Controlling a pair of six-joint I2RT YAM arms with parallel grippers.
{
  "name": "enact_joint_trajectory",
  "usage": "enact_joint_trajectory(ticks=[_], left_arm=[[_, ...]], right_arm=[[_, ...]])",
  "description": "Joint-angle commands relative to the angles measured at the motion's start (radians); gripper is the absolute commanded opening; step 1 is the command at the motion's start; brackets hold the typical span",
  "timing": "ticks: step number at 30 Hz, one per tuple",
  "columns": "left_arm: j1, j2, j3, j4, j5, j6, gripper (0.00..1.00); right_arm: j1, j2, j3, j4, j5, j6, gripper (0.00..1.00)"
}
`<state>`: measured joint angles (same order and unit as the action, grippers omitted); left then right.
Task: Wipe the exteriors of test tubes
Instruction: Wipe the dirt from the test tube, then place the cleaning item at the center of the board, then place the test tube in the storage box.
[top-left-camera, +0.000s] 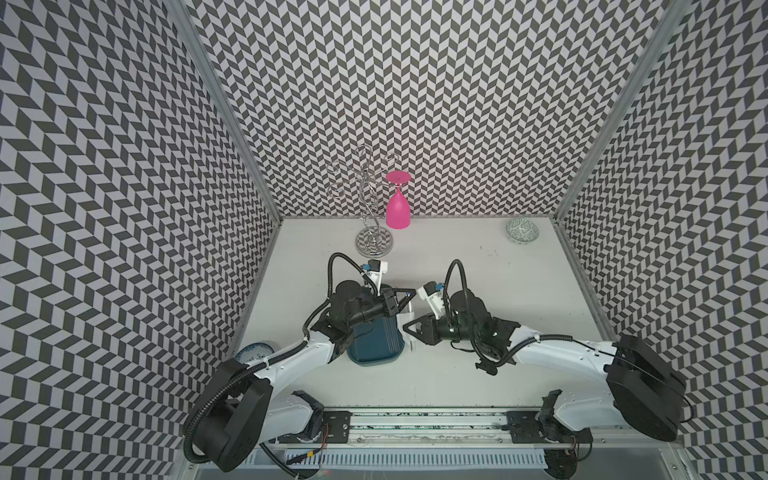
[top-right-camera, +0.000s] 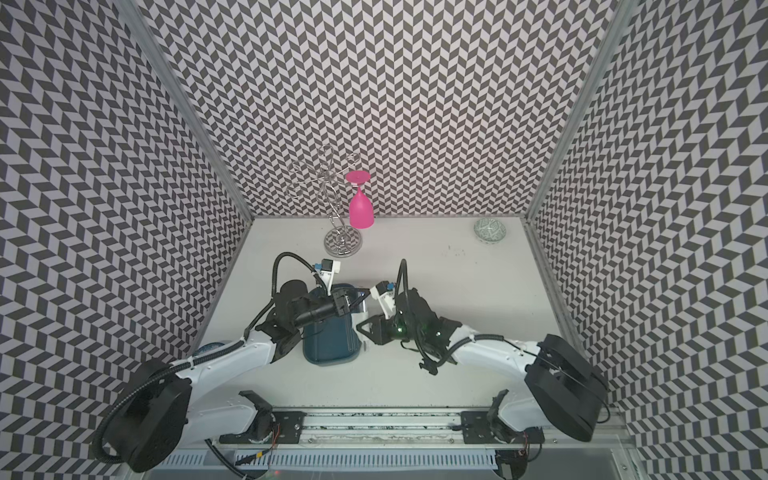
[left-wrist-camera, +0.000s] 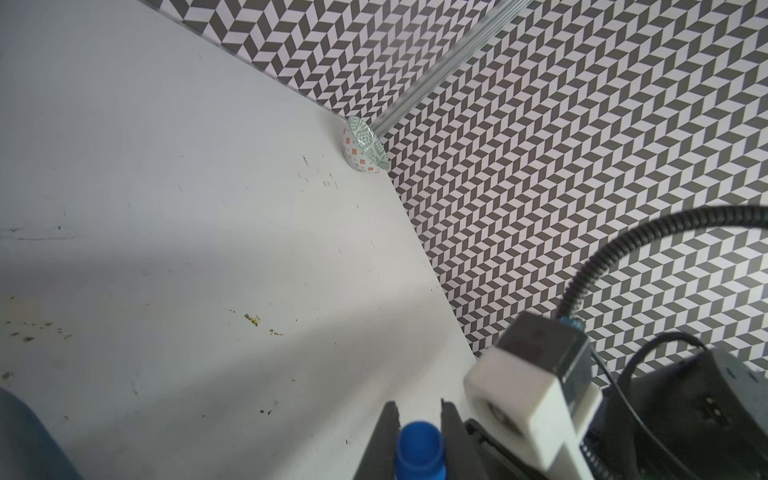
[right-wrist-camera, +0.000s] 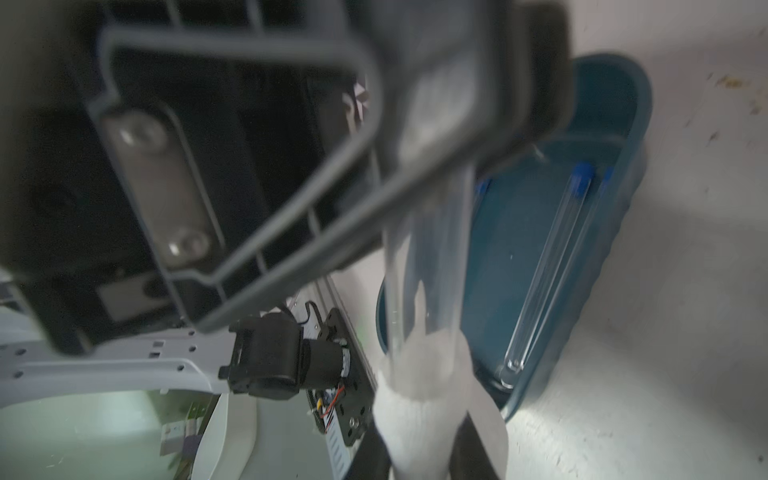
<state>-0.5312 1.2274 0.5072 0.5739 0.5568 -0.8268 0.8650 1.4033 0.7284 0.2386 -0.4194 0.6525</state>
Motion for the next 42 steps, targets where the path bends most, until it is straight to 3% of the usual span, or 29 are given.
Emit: enact_joint_trajectory(ticks=[1, 6, 15, 27, 31, 35, 42], left_arm=[[-0.002, -0.012, -0.001, -0.005, 0.005, 0.006, 0.17], [0.004, -0.019, 0.007, -0.020, -0.001, 0.015, 0.17], [0.072, -0.014, 0.025, -0.049, 0.014, 0.038, 0.17], [0.278, -0.044, 0.069, -0.248, 0.071, 0.174, 0.17], [0.338, -0.066, 0.095, -0.400, 0.070, 0.265, 0.17], [0.370, -0.081, 0.085, -0.495, 0.045, 0.328, 0.17], [0.378, -0.009, 0.044, -0.508, 0.027, 0.370, 0.18]], right_arm=[[-0.027, 0.034, 0.089, 0.056, -0.038, -0.072, 0.19], [-0.028, 0.061, 0.085, 0.058, -0.071, -0.070, 0.19], [0.059, -0.038, -0.197, 0.153, -0.020, 0.063, 0.19], [0.114, -0.166, -0.366, 0.127, 0.029, 0.132, 0.19], [0.097, -0.242, -0.359, 0.057, 0.095, 0.119, 0.19], [0.014, -0.268, -0.363, 0.057, 0.047, 0.089, 0.19], [-0.097, -0.263, -0.357, 0.039, -0.025, 0.026, 0.18]])
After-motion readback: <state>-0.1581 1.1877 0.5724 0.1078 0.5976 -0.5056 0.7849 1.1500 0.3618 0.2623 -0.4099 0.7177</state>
